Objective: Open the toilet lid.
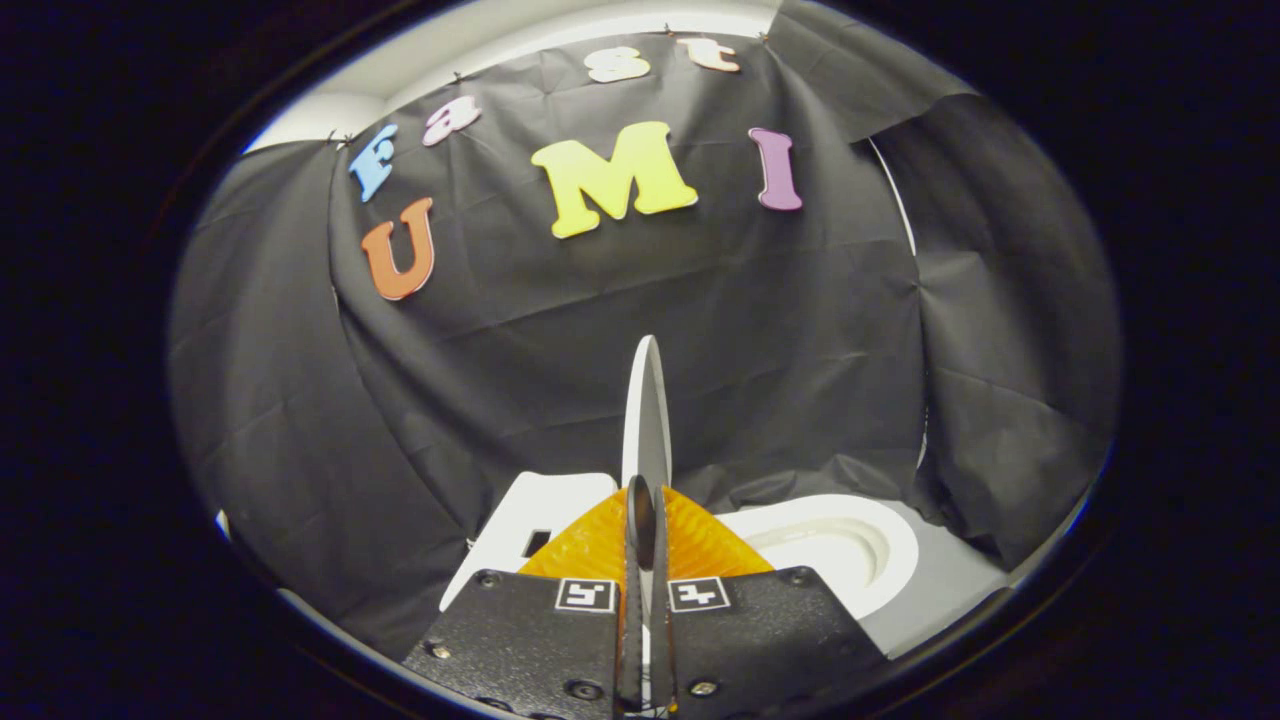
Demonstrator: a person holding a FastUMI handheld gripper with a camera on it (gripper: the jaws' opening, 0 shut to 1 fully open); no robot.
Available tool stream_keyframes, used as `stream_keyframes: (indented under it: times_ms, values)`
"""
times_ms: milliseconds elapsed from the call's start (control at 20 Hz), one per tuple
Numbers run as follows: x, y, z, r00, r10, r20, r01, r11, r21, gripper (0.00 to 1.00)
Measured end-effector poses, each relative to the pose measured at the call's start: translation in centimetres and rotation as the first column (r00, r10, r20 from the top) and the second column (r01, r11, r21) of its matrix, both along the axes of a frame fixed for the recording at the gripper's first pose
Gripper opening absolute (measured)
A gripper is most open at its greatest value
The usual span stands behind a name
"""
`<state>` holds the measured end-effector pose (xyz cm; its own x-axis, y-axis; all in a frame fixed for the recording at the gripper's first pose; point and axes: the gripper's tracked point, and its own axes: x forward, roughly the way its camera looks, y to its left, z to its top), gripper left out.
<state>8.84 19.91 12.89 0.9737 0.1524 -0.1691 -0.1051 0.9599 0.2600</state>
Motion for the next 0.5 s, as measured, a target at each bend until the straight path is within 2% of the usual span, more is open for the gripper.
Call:
stream_keyframes:
  times_ms: [500]
  values:
    - [-0.3, 4.7, 0.0, 0.999, 0.021, 0.045, -0.017, 0.996, -0.089, 0.06]
